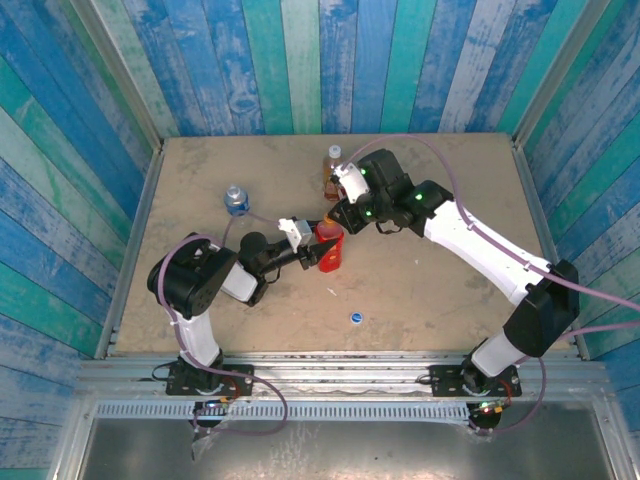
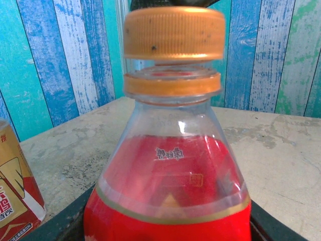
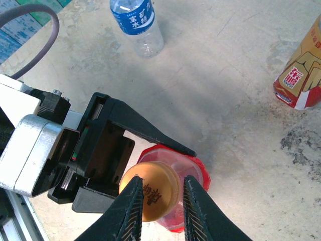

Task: Screw on the bottle caps

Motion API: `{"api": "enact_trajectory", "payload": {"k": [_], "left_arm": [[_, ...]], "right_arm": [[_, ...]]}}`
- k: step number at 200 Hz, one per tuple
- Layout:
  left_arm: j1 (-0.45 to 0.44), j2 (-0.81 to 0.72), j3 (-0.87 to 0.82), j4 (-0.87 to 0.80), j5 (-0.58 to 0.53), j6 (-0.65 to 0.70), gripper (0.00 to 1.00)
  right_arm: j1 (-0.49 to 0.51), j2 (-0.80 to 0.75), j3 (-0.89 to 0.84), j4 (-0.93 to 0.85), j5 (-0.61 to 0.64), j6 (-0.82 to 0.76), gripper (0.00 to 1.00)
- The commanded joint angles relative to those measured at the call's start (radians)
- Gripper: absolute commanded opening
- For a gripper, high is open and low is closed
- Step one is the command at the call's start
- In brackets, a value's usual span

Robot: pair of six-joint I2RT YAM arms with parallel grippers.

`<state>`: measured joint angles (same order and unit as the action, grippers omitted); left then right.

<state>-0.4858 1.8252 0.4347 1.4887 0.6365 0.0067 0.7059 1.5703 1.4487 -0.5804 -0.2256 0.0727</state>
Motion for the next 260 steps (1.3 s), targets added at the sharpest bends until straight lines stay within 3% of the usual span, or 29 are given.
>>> {"api": "enact_trajectory", "payload": {"k": [1,27,67,124,260], "left_arm": [[-0.007,0.022,-0.017,-0.055,0.069,-0.018,0.56],[-0.005,0.04,-0.01,0.023,0.156,-0.074,0.56],[-0.001,0.052,-0.003,0.023,0.187,-0.071,0.56],[0.001,0.053,0.005,0.0,0.199,-0.062,0.56],[0.012,0.063,0.011,-0.005,0.16,-0.089,0.54]], "right_arm": [[0.009,0.02,-0.019,-0.142,0.014,0.022,0.27],[0.007,-0.001,0.052,-0.131,0.018,0.036,0.28],[-0.002,-0.029,0.071,-0.098,0.02,0.044,0.34],[-0.015,0.008,0.033,-0.075,-0.118,0.037,0.24],[-0.027,-0.063,-0.085,-0.136,-0.2,0.053,0.16]]}}
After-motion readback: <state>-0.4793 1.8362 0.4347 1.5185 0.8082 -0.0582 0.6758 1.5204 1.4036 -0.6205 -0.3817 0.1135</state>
